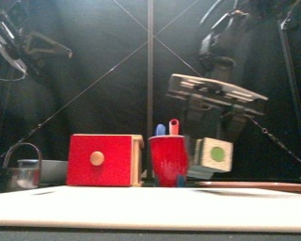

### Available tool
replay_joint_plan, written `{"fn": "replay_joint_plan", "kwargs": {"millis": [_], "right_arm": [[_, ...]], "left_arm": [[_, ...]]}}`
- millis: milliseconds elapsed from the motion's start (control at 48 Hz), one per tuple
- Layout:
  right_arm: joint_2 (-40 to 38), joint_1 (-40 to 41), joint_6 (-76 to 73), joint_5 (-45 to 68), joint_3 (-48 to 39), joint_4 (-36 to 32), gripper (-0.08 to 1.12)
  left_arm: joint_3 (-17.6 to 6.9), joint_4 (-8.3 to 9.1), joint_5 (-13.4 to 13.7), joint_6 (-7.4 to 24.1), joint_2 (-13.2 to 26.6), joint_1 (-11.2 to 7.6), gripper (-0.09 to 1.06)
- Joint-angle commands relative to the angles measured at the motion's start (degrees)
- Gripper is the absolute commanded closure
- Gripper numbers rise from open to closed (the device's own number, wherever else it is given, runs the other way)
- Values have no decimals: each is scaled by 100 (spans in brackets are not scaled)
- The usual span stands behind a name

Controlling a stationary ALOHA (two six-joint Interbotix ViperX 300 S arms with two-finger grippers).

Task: Place sushi on board then cut the sushi with the knife then place the pieces on the plate
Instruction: Pick knife at handle with right hand

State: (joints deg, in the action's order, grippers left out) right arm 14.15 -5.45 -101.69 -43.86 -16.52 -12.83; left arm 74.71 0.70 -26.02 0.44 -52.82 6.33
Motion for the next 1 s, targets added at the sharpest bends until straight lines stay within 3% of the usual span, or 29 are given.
{"fn": "replay_joint_plan", "kwargs": {"millis": [21,333,500,750,1000], "right_arm": [[97,-149,-9,-229,422,44,51],[545,-536,-26,-589,1020,527,23],[501,-554,18,-1081,1055,501,21],[246,-448,457,-923,1160,396,21],[-1107,-272,633,-2109,650,-413,21]], "left_arm": [[-114,123,-141,0,26,62,87],[-88,149,-141,-9,26,70,87],[-88,141,-141,-9,18,70,87],[-123,114,-220,-18,26,70,87],[-149,123,-220,-18,26,79,87]]}}
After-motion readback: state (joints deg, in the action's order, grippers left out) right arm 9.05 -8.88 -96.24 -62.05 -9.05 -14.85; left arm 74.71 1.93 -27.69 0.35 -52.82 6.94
